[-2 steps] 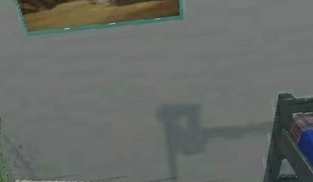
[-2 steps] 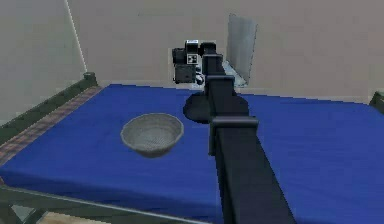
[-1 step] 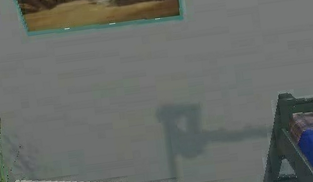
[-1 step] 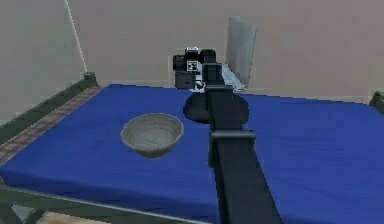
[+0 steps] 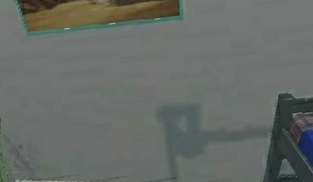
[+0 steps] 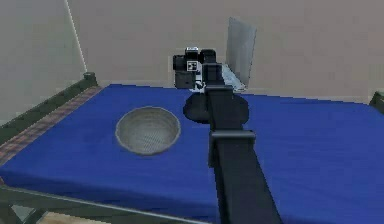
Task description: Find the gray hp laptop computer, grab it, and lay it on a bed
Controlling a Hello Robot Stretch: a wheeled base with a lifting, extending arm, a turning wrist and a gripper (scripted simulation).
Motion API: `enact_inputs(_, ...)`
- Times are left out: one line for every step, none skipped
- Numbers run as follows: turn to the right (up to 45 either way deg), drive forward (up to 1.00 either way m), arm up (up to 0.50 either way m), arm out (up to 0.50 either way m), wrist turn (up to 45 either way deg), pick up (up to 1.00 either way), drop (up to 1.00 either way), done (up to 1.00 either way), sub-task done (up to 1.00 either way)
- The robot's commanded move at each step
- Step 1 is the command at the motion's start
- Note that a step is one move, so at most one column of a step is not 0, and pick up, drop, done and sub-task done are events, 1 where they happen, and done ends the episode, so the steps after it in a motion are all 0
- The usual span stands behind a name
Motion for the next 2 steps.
enact_inputs(0.0,0.0,0.0,0.0,0.0,0.0,1.0,0.0,0.0)
enact_inputs(0.0,0.0,0.02,0.0,0.0,0.0,0.0,0.0,0.0)
